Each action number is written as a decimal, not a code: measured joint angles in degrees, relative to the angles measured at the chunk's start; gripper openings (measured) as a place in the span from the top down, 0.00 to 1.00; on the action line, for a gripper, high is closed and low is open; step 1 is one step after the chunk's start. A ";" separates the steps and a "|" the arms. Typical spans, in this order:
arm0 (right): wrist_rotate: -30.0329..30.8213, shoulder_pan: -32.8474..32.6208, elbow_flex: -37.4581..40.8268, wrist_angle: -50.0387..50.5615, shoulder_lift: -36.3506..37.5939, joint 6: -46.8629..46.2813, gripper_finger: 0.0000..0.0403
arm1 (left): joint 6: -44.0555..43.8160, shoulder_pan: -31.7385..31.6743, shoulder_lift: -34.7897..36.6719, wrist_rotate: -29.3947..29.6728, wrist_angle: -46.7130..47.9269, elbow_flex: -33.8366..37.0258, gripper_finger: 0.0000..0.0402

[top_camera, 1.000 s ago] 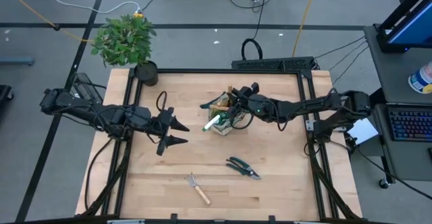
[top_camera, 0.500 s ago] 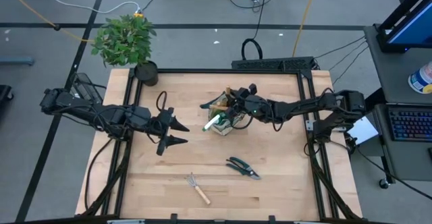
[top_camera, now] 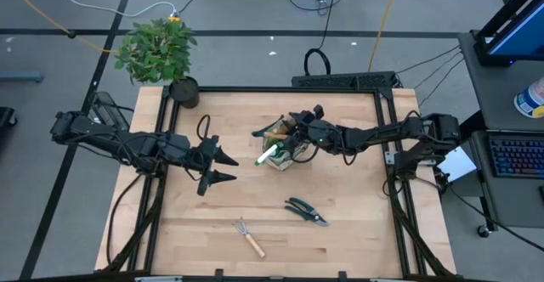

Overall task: Pick & Place Garden tools in Gardening bag
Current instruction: Put the light brown trowel in the light brown gardening bag, then put the light brown hand rake into the light brown gardening bag

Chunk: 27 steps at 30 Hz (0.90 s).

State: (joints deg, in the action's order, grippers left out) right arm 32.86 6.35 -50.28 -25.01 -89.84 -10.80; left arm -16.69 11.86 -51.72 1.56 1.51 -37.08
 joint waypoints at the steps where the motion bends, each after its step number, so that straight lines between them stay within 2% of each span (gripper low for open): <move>1: 0.01 0.00 0.00 -0.16 0.00 0.28 0.55 | 0.00 0.00 0.00 0.00 0.01 0.00 0.44; 6: -0.04 -0.07 0.04 -3.49 2.10 4.24 0.51 | -0.18 0.00 0.00 0.00 -0.01 0.00 0.44; 11: -0.05 -0.44 0.04 -4.48 7.79 7.70 0.50 | -0.33 0.00 0.00 0.00 -0.01 0.00 0.44; 21: -0.15 -4.66 0.04 4.82 21.44 8.53 0.50 | -0.33 0.00 0.00 0.00 -0.10 0.00 0.44; 27: -0.12 -8.34 0.04 9.56 25.66 8.52 0.51 | -0.31 0.00 -0.01 0.00 -0.82 0.00 0.44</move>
State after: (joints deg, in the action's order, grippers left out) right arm 32.74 -1.99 -50.24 -15.45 -64.18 -2.28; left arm -16.99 11.86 -51.74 1.56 0.69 -37.08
